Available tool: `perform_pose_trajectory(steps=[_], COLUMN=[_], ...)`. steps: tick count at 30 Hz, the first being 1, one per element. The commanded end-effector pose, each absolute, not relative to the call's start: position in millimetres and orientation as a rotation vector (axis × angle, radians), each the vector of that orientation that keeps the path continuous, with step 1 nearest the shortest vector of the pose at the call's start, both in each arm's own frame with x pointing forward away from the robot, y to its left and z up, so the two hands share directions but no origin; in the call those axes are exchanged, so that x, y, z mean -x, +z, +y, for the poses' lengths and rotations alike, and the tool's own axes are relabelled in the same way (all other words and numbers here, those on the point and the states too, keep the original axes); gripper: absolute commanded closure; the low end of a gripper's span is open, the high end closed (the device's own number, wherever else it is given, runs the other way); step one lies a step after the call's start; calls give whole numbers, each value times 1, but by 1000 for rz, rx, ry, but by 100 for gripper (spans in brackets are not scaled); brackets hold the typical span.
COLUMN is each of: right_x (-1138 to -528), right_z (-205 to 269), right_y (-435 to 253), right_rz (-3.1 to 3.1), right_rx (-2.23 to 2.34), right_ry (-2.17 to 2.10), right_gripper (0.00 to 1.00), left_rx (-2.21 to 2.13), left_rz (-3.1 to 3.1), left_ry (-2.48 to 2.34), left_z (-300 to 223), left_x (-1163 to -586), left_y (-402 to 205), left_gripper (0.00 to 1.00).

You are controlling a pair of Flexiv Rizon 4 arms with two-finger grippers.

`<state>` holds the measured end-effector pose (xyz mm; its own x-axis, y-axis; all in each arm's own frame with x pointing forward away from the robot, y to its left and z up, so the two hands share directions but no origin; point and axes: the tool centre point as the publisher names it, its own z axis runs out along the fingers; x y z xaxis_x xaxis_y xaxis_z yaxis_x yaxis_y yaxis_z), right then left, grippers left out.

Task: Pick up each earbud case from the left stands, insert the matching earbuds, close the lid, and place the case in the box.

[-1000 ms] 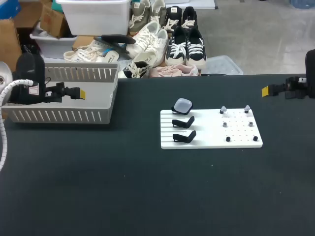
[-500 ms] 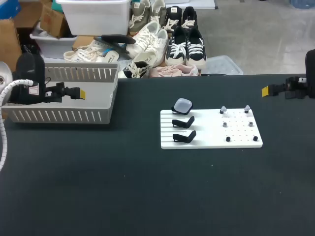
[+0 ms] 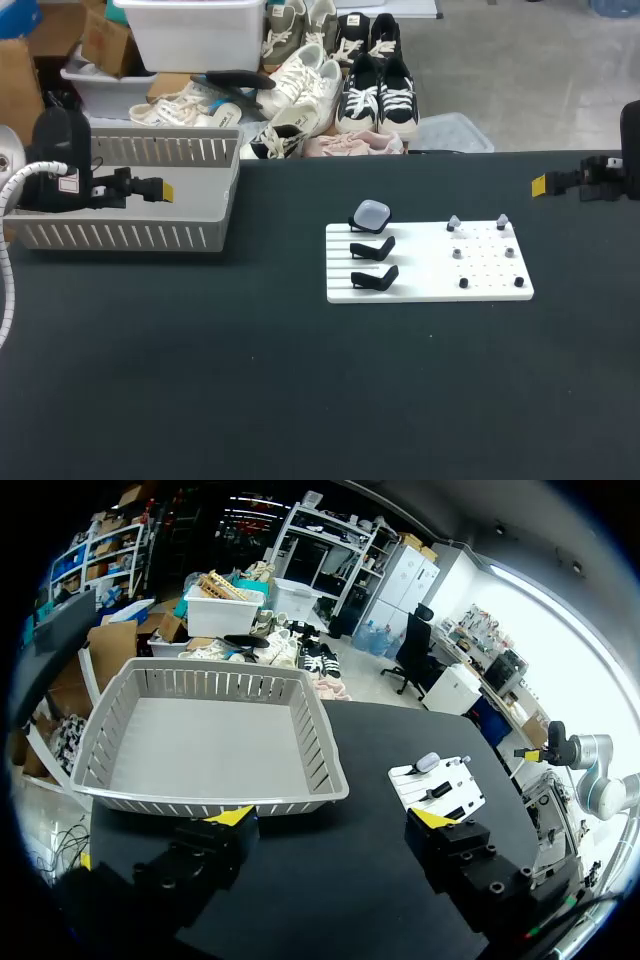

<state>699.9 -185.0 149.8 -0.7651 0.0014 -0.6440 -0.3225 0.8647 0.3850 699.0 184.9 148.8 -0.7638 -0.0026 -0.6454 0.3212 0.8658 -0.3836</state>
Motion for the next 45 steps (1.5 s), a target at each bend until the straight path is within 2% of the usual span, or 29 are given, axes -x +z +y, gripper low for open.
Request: perform_pose_trajectory(steps=[1, 33, 45], right_x=[-700, -700, -700], right_z=[-186, -186, -186], right_y=[150, 150, 150], right_rz=[2371, 2371, 2371], right_rx=[234, 234, 234], right_ry=[642, 642, 642], right_gripper=[0, 0, 0], left_rx=[-230, -239, -641], left_rz=[2375, 2366, 2109], left_ry=[-634, -635, -667], left_z=[185, 184, 156], left_x=[-700, -700, -728], left_y=[150, 151, 194], left_gripper=[0, 0, 0])
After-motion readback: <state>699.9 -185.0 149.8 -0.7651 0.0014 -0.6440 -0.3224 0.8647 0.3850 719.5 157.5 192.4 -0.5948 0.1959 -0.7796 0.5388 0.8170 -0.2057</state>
